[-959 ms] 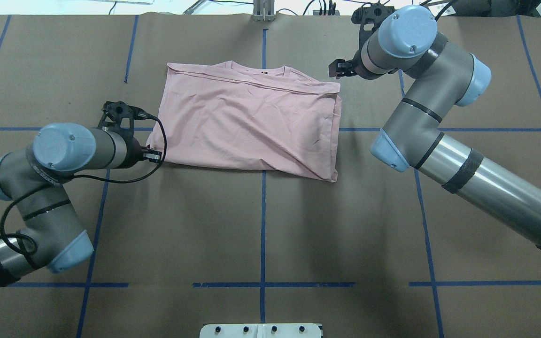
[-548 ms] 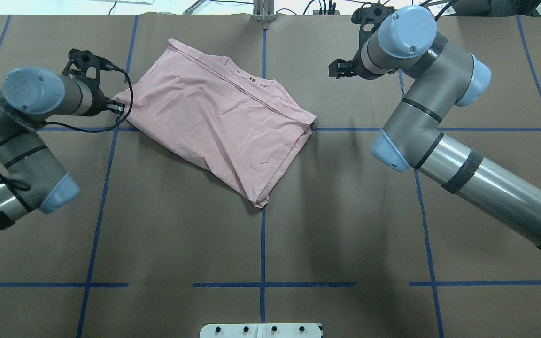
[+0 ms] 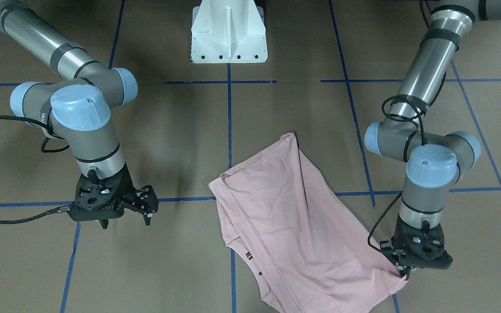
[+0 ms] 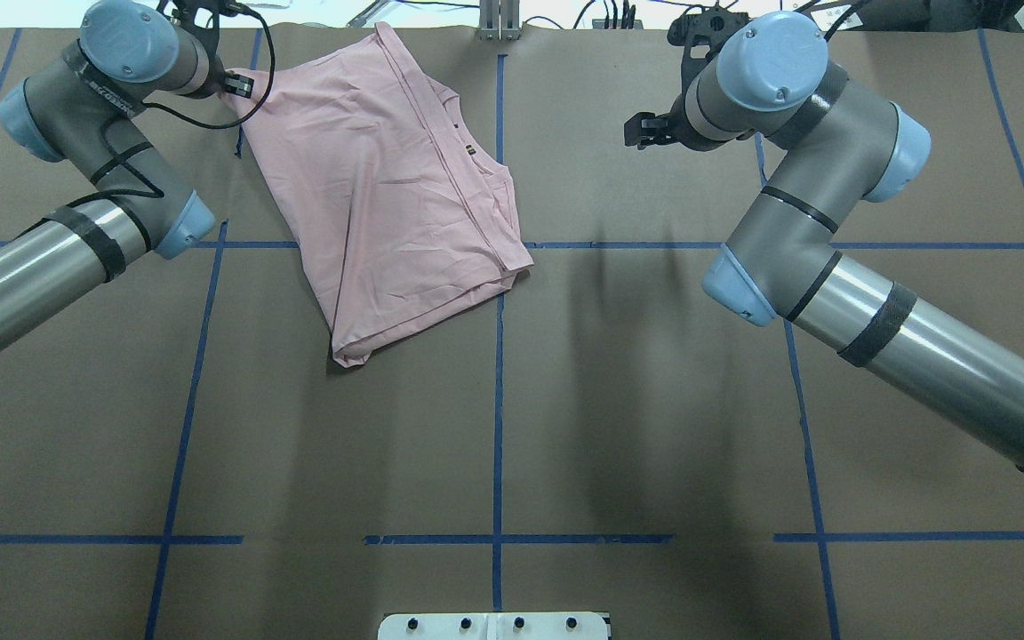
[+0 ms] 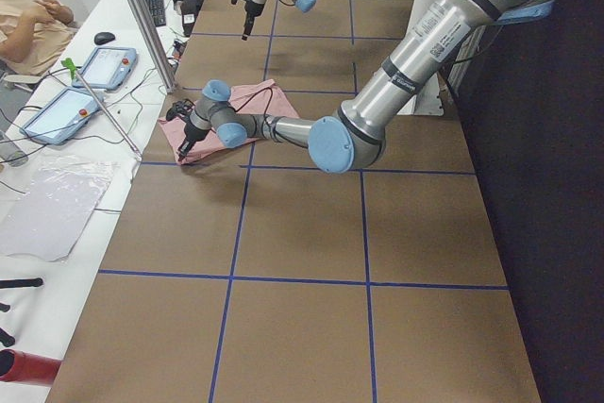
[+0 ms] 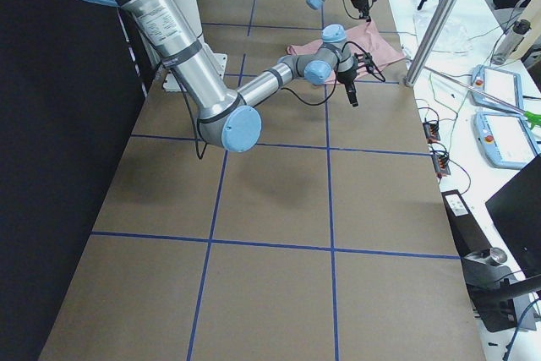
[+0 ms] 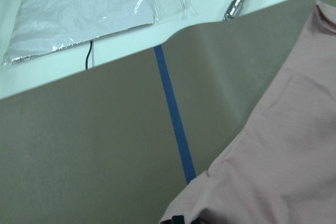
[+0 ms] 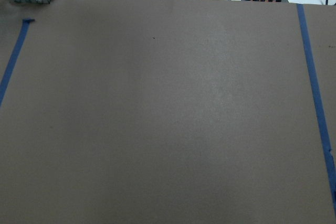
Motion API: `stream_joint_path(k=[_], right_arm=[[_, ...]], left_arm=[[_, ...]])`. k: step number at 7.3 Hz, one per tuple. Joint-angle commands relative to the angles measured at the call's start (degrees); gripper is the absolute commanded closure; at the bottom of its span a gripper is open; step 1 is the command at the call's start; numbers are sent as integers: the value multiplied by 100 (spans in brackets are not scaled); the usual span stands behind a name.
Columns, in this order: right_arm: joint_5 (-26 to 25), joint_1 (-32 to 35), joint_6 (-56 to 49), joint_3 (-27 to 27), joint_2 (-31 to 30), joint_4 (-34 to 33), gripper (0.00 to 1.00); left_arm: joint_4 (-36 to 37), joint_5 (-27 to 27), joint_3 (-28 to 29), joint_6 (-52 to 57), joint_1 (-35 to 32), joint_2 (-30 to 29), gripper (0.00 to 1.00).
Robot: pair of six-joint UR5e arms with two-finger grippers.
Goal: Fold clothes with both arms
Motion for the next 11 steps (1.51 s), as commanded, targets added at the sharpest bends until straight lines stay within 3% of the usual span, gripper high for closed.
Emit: stream_joint_path(k=[1, 3, 5, 7, 11], right_arm=[[6, -58, 27, -5, 70, 0, 0], [-20, -268, 621, -258, 559, -26, 2], [-439, -715, 1621, -1213, 1516, 61, 29], [-975, -1234, 2047, -2128, 2089, 481, 35], [-1136, -1473, 1883, -2449, 2127, 440, 44]], left_arm=[[-338, 23, 76, 79, -86, 0, 1], [-338, -1255, -583, 594, -621, 412, 0], [-321, -1261, -1068, 502, -623, 696, 0], [-338, -1261, -1078, 361, -579, 696, 0], [-347, -1261, -1157, 97, -491, 784, 0]])
